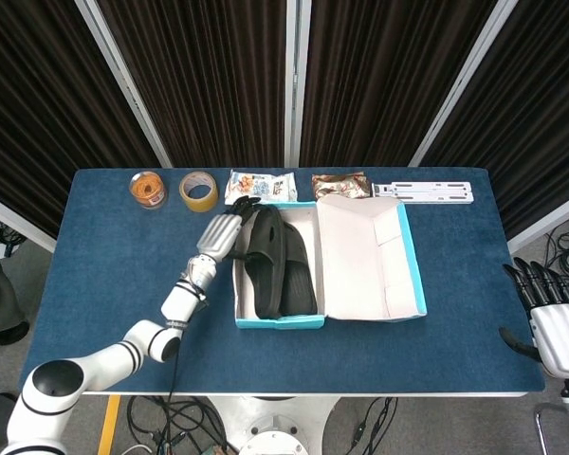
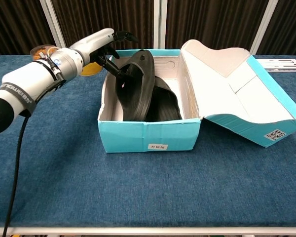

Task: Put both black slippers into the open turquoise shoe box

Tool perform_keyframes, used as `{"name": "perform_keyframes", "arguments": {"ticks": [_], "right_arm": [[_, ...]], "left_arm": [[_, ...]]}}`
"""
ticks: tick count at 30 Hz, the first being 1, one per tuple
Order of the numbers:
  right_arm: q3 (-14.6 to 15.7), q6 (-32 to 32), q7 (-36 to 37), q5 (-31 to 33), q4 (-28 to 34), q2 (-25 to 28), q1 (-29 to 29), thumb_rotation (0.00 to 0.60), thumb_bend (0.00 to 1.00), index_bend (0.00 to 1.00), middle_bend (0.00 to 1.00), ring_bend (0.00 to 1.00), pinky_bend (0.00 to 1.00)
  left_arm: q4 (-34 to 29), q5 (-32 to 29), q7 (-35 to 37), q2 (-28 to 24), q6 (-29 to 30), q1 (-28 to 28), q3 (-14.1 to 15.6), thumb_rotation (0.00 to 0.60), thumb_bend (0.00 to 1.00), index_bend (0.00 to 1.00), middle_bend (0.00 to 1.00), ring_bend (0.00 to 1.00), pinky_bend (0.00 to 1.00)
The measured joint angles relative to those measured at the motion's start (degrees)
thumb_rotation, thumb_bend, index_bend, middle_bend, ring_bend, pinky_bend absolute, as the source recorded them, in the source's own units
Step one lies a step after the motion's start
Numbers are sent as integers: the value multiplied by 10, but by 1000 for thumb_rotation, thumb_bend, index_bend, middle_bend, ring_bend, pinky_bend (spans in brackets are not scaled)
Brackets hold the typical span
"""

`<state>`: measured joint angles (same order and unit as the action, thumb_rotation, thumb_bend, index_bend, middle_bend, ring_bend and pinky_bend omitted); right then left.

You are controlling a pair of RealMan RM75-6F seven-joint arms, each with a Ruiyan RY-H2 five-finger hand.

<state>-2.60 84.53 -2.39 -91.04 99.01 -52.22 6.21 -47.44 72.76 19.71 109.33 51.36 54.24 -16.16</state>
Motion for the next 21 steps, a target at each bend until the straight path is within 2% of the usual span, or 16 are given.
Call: {"name": "perform_keyframes", "arguments": {"ticks": [4, 8, 11, 17, 21], "right_arm": [[1, 2, 7, -2, -4, -1, -1, 600, 115, 0, 31, 0, 118], [2, 6, 10, -5, -7, -1, -3, 600, 115, 0, 31, 0, 118], [3, 8, 9, -6, -8, -1, -5, 600, 115, 0, 31, 0, 118], [4, 10, 8, -8, -7, -3, -6, 600, 115, 0, 31, 0, 118], [4, 12, 6, -9, -5, -3, -7, 600, 115, 0, 31, 0, 118]], "left_arm": [[-38, 11, -56, -35, 2, -5, 14, 600, 145, 144, 39, 0, 200], [-117, 10, -117, -93, -8, -12, 23, 600, 147, 154, 45, 0, 189], [-190, 18, -135, -142, -5, -19, 29, 600, 198, 202, 77, 0, 172], [-317, 61, -160, -247, -24, -16, 48, 600, 308, 221, 108, 0, 171], [-353, 77, -189, -274, -64, 7, 56, 600, 345, 221, 108, 0, 169]]}}
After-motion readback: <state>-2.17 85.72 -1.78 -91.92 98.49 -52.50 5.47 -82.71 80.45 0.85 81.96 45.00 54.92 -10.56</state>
